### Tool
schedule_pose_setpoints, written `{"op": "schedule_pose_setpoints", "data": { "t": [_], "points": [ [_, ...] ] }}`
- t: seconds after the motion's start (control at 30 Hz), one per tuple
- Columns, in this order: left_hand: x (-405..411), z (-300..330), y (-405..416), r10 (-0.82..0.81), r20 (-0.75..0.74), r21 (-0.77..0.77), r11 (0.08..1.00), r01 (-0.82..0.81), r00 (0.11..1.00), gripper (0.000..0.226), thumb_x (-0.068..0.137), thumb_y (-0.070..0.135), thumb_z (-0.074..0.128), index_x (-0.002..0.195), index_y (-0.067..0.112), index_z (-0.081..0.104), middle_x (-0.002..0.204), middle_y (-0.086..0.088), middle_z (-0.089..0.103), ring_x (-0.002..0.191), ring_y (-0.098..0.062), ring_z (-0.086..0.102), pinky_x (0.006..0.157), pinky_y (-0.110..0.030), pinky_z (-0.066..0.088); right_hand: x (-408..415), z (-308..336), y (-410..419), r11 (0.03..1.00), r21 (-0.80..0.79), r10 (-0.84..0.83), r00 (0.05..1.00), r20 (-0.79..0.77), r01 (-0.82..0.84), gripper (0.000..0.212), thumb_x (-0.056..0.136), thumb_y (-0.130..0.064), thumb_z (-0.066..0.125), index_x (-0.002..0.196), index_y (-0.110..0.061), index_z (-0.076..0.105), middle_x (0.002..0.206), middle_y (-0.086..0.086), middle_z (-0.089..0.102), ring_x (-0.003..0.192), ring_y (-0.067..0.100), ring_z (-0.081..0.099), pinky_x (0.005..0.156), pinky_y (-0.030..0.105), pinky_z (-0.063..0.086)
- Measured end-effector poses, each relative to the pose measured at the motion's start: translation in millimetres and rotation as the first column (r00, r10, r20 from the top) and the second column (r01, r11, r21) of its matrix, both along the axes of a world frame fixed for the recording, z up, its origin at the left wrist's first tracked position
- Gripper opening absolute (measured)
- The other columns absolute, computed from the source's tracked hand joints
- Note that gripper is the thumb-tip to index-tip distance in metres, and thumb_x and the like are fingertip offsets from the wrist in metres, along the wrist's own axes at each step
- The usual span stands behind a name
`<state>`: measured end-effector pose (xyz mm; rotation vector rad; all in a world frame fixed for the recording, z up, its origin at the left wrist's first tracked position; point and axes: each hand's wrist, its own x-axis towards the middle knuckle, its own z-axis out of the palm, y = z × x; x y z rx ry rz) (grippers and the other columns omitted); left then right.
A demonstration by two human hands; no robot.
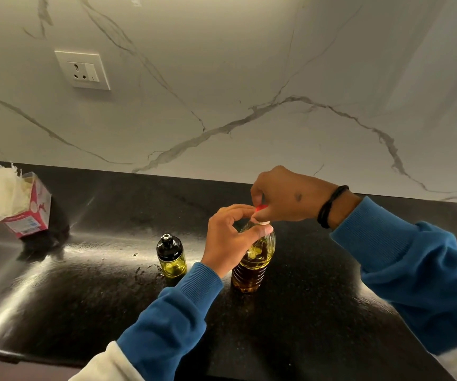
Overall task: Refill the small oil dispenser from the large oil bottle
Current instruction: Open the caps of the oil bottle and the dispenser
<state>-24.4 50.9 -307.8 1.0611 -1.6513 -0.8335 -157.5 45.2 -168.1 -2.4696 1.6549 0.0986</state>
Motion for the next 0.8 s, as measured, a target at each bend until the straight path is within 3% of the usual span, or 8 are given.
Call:
{"op": "schedule_pose_setpoints", "data": {
  "t": [0.13,0.23,0.3,0.43,0.57,0.67,0.8],
  "points": [
    [0.4,0.6,-0.9,-0.001,0.005,0.026,1.0,0.0,1.0,0.027,0.072,0.042,0.086,0.095,0.029,0.08,0.1,0.019,0.075,0.105,-0.01,0.065,0.098,-0.038,0.05,2.8,6.1,0.7,0.999,0.032,0.045,0.998,-0.038,-0.044,0.023,0.089,-0.028,0.072,0.11,-0.02,0.071,0.094,-0.01,0.059,0.076,0.006,0.053,0.062,0.013,0.039],
    [1.3,0.4,-1.1,0.003,0.011,0.026,1.0,-0.004,1.0,0.026,0.072,0.035,0.089,0.096,0.028,0.08,0.1,0.02,0.074,0.105,-0.008,0.063,0.096,-0.032,0.048,3.8,9.1,2.4,0.995,0.061,0.086,0.995,-0.05,-0.083,0.034,0.085,-0.025,0.076,0.118,-0.025,0.066,0.1,-0.012,0.055,0.084,0.006,0.048,0.065,0.014,0.04],
    [1.3,1.2,-0.5,0.01,0.02,0.025,1.0,-0.01,1.0,0.028,0.072,0.032,0.09,0.097,0.025,0.08,0.1,0.019,0.074,0.105,-0.007,0.064,0.096,-0.028,0.048,4.4,8.7,4.3,0.997,0.059,0.057,0.997,-0.051,-0.054,0.043,0.083,-0.036,0.076,0.121,-0.022,0.061,0.099,-0.012,0.05,0.091,0.01,0.05,0.069,0.019,0.043],
    [1.4,1.0,0.6,0.006,0.019,0.023,1.0,-0.006,1.0,0.025,0.073,0.036,0.088,0.096,0.027,0.081,0.1,0.019,0.075,0.106,-0.008,0.064,0.097,-0.029,0.048,2.7,4.4,3.7,1.0,-0.01,-0.024,0.999,-0.032,0.024,0.033,0.088,-0.043,0.07,0.103,-0.015,0.07,0.102,0.002,0.067,0.087,0.017,0.064,0.076,0.028,0.056],
    [0.5,2.9,1.2,0.007,0.034,0.027,1.0,-0.008,0.999,0.024,0.074,0.035,0.088,0.096,0.029,0.081,0.101,0.02,0.074,0.105,-0.005,0.062,0.094,-0.02,0.042,0.3,5.6,5.8,1.0,0.0,-0.015,1.0,-0.003,0.015,0.025,0.088,-0.034,0.073,0.105,-0.015,0.073,0.097,-0.005,0.064,0.083,0.011,0.061,0.069,0.017,0.05],
    [0.3,5.8,2.6,0.009,0.039,0.026,1.0,-0.01,0.999,0.023,0.074,0.034,0.089,0.095,0.033,0.08,0.1,0.021,0.074,0.105,-0.004,0.061,0.091,-0.012,0.037,-1.4,10.9,7.9,1.0,-0.007,0.025,1.0,0.011,-0.025,0.026,0.088,-0.029,0.074,0.111,-0.018,0.071,0.082,-0.019,0.046,0.071,0.002,0.05,0.06,0.01,0.037],
    [1.3,3.6,3.1,0.018,0.042,0.016,1.0,-0.019,0.999,0.022,0.074,0.035,0.088,0.095,0.032,0.08,0.101,0.022,0.074,0.105,-0.004,0.062,0.093,-0.019,0.042,-7.7,15.0,9.4,0.998,-0.023,0.058,0.996,0.073,-0.057,0.024,0.086,-0.025,0.075,0.109,-0.019,0.07,0.08,-0.021,0.044,0.071,0.001,0.05,0.061,0.011,0.038]
  ]
}}
